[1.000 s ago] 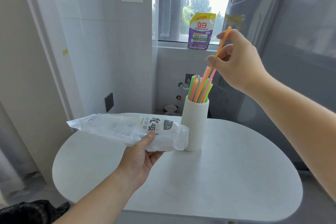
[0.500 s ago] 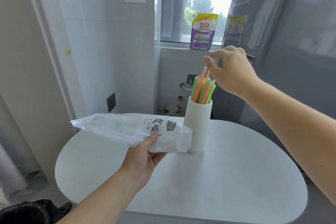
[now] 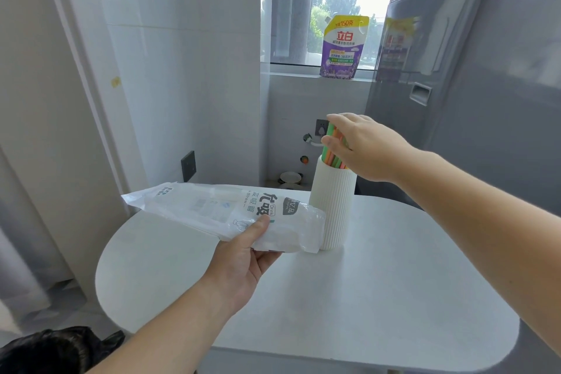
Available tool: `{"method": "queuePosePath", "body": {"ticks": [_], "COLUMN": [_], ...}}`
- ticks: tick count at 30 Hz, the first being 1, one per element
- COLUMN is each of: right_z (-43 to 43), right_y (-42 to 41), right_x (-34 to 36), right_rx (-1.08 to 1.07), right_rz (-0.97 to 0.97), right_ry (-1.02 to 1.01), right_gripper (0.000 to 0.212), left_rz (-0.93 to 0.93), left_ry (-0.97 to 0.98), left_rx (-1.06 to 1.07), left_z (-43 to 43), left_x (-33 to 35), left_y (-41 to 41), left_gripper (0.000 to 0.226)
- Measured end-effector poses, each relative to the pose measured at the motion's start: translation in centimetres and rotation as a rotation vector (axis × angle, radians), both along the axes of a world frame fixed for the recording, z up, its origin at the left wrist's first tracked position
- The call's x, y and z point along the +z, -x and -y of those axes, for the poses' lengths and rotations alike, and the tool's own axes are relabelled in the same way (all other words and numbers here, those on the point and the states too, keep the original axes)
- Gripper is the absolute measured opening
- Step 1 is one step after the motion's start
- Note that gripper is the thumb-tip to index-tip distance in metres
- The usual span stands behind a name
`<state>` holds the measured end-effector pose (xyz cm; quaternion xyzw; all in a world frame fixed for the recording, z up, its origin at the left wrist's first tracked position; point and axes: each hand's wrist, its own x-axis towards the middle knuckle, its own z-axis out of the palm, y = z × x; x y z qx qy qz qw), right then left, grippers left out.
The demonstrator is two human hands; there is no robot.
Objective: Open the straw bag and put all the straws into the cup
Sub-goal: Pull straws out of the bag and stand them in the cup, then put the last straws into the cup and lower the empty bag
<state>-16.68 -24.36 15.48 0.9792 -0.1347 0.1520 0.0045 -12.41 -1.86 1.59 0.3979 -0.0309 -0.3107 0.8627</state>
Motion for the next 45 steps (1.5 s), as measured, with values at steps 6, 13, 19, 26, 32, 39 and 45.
{"method": "queuePosePath", "body": {"ticks": [6,13,19,26,32,39,45], "right_z": [-0.9,-6.3,-9.5,-12.2,-15.2,-21.3,-29.2], "right_y": [1.3,7.4,8.7,8.1,7.5,6.3,4.4], "right_x": [0.7,-3.4,-8.8,-11.4,-12.2,-14.0,-17.7], "right_rx": [0.085,-0.186,-0.163,-0.166,-0.101,0.018,0.152], "right_rz": [0.383,0.388,-0.053,0.115,0.086,-0.057,-0.440], "right_ry": [-0.224,-0.705,-1.642,-1.545,-1.442,-1.555,-1.751], "right_gripper": [0.054,0.033,0.036,0.021,0.019,0.023,0.031], "left_rz": [0.007,0.054,0.064,-0.069,-0.072,-0.032,-0.191], "left_ry": [0.008,-0.011,-0.126,-0.264,-0.404,-0.433,-0.470], "left_rx": [-0.051,-0.212,-0.266,-0.081,0.026,0.138,0.285], "left_z": [0.0,-1.6,-3.4,-6.9,-11.7,-19.2,-27.2], "left_x": [0.4,0.8,0.6,-0.3,-0.9,-1.6,-6.1], "left_y": [0.4,0.2,0.9,0.9,1.5,3.1,4.6], "left_gripper": [0.047,0.043,0.034,0.024,0.025,0.030,0.039]}}
